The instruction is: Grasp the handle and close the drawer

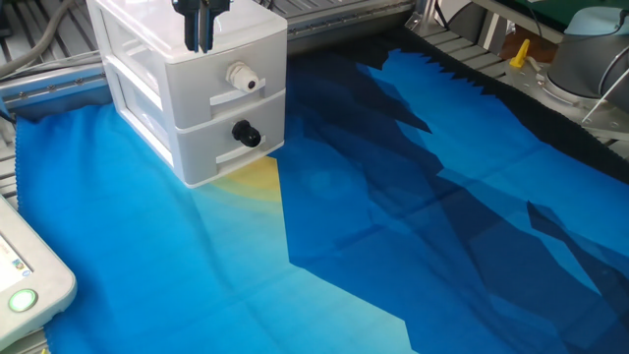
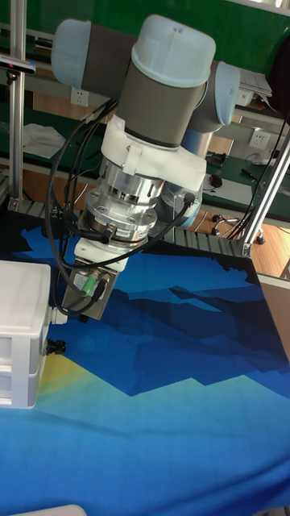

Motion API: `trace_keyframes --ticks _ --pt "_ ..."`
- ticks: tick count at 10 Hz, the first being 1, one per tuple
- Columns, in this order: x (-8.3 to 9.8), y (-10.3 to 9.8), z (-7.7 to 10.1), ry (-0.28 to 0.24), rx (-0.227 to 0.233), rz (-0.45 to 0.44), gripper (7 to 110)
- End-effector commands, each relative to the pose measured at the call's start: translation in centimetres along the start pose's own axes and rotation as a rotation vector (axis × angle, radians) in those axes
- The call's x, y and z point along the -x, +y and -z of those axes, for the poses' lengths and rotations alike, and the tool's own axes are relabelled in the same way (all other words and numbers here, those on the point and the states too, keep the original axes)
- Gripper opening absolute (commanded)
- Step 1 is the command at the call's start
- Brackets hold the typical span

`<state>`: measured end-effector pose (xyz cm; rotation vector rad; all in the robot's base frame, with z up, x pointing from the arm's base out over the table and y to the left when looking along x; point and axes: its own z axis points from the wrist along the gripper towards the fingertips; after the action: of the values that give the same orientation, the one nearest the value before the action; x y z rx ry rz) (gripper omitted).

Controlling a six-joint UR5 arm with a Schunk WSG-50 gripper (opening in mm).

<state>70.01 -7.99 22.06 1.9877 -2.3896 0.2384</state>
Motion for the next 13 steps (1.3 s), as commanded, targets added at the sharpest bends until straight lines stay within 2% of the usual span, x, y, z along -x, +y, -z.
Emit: trace_keyframes --ticks 1,4,10,13 --pt "0.18 -0.13 0.08 -0.016 -0.005 -0.008 7" --pt "0.62 0.04 0.12 -0.023 0.0 -0.014 7" --pt "0.41 0.08 0.12 -0.008 0.002 -0.049 7" --pt "0.43 0.54 0.39 0.0 0.021 -0.052 7"
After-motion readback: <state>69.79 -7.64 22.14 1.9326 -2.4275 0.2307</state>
